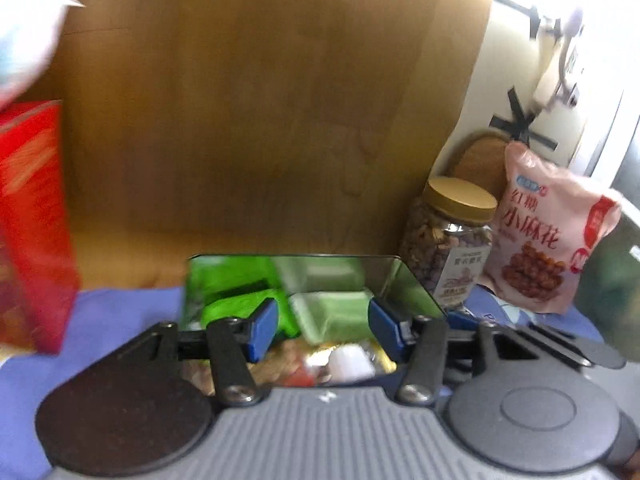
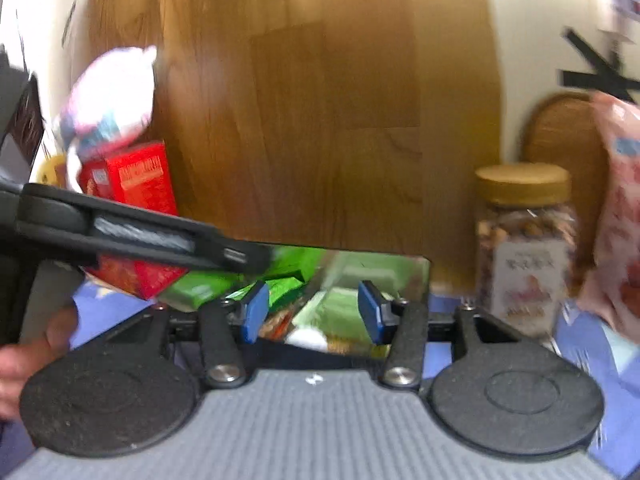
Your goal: Organize snacks
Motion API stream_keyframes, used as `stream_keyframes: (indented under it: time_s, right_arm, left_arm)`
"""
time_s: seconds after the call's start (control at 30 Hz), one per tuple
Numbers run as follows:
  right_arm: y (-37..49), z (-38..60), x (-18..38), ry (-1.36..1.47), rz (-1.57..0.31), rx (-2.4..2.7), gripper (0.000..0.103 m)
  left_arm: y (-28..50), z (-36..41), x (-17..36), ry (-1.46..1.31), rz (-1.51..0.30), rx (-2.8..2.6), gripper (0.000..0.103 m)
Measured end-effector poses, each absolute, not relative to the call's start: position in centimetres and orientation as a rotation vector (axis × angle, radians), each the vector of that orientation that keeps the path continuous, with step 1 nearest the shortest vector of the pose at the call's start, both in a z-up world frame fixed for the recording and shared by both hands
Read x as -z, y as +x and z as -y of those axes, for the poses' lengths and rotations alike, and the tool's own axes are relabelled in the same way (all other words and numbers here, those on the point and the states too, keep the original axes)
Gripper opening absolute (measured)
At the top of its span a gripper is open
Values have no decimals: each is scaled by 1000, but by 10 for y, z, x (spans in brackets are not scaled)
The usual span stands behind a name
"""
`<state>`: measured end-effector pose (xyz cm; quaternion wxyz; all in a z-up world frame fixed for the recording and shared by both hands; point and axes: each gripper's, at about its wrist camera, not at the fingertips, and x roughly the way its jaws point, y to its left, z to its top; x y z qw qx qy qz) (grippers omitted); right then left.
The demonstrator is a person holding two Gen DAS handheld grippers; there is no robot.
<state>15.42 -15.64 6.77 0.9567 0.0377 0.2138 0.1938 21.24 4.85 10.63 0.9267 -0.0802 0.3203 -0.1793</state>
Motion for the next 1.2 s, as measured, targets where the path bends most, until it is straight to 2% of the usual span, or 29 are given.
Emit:
stream_keyframes:
  time_s: [0.13,0.27,0.4,0.57,0.63,0.7,0.73,0.8,0.87,1.07,1.2]
  right_arm:
    - [106,175,-53,198,-574,-493,52]
    - [53,181,-25,266,-705,-535,52]
    - [30,181,-5,289,-757,-518,52]
    - [31,157,-4,321,-758,-566,53]
    - [28,134,-5,227,-722,-558,50]
    - [24,119,-8,176,-708,-558,39]
    - [22,115,-9,160,-695,-558,31]
    - [14,113,-13,69,-632,-528,4]
    - [10,116,-14,-24,-584,-432,4]
    - [32,177,-10,324,-704,-448,5]
    - [40,180,-9,357,-717,-451,10]
  left_arm:
    - [164,-72,-105,-123,-692,348,51]
    - [111,-94,-82,-195,-793,391,51]
    - [75,-106,-59,-280,-851,418,48]
    - [56,-103,-34,-243,-877,354,47]
    - [51,-97,-35,-165,-859,297,46]
    - [48,-98,-35,-160,-859,287,46]
    - [48,-99,-35,-164,-859,288,47]
    - [50,-101,-36,-173,-869,279,46]
    - [53,-101,-41,-190,-869,281,46]
    - [50,-88,-55,-230,-819,370,46]
    - [53,-69,-48,-238,-833,453,46]
